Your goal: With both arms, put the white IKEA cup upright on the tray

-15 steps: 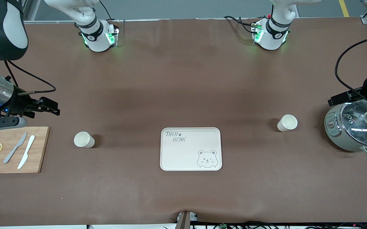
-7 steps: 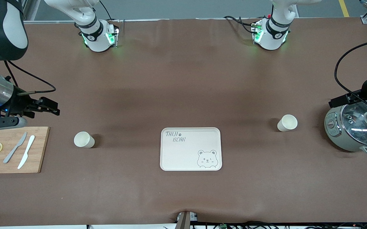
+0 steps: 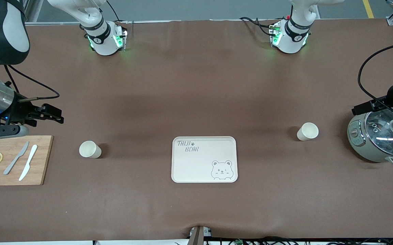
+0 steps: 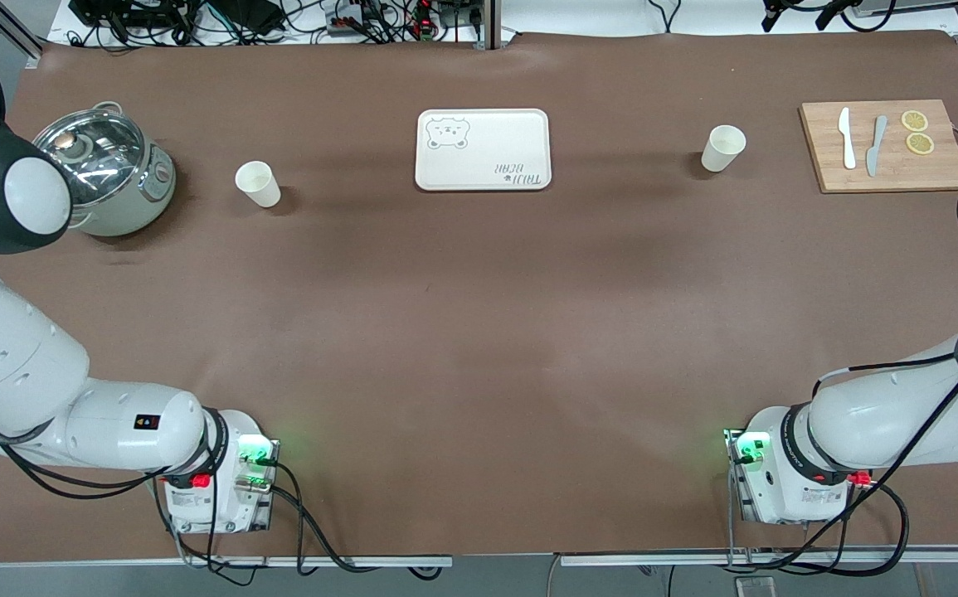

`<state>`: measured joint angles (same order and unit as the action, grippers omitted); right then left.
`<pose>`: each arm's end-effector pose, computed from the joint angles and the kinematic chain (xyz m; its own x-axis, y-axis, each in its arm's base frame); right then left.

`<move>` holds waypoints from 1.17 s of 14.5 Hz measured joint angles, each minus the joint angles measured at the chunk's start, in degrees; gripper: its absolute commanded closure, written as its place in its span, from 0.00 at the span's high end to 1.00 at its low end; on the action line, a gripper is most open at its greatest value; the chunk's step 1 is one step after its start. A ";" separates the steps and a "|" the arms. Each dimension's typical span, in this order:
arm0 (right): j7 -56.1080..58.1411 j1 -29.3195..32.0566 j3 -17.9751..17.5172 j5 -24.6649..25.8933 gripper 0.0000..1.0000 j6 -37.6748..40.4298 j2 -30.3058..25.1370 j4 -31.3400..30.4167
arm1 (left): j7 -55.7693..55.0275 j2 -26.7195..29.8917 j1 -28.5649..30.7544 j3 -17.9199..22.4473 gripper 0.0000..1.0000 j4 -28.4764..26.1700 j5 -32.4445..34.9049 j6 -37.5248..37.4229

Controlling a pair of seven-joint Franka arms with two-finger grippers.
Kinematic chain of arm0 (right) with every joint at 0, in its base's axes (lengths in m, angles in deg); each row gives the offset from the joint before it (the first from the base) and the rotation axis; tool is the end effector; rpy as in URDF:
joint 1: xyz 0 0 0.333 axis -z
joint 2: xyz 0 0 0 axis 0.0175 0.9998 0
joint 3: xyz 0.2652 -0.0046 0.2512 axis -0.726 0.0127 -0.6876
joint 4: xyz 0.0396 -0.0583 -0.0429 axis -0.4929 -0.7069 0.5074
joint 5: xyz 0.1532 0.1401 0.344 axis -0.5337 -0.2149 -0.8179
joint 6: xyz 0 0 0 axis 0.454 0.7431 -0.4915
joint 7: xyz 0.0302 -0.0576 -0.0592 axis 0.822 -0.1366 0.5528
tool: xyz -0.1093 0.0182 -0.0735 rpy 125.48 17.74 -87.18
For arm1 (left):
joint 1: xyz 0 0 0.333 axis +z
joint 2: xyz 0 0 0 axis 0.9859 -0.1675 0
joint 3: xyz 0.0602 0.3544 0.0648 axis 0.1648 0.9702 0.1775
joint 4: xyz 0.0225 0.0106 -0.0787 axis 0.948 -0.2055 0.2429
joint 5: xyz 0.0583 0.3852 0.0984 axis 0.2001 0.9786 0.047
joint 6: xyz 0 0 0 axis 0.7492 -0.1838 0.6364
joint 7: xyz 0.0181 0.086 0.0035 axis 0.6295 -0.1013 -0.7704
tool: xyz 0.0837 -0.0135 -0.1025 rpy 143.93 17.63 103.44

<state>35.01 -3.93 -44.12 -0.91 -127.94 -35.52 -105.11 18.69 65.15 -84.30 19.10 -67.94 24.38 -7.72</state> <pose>0.6383 0.0393 0.5739 0.9965 0.0836 0.0028 0.0836 -0.9940 -0.0699 0.6328 -0.0006 0.6016 0.9596 0.2415 -0.1442 0.2388 -0.9704 -0.0356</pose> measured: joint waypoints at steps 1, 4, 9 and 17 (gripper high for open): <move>0.00 -0.24 -0.11 0.09 1.00 -0.12 0.00 0.16 | 0.00 0.00 0.10 0.01 1.00 0.00 0.00 0.00; -1.39 -2.24 -0.22 1.33 1.00 0.11 -0.16 0.51 | 0.00 0.00 0.14 0.01 1.00 0.00 0.00 0.00; -4.96 -2.77 -0.18 2.05 1.00 1.06 -1.37 1.40 | 0.00 0.00 0.04 -0.01 1.00 0.00 0.00 0.00; -5.14 -2.04 0.49 4.58 1.00 1.06 -1.65 2.79 | 0.00 0.01 -0.04 -0.05 1.00 0.11 0.00 0.00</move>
<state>29.87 -5.97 -43.63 3.66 -126.88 -37.17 -102.32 18.69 65.16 -84.34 19.05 -67.83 24.38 -7.72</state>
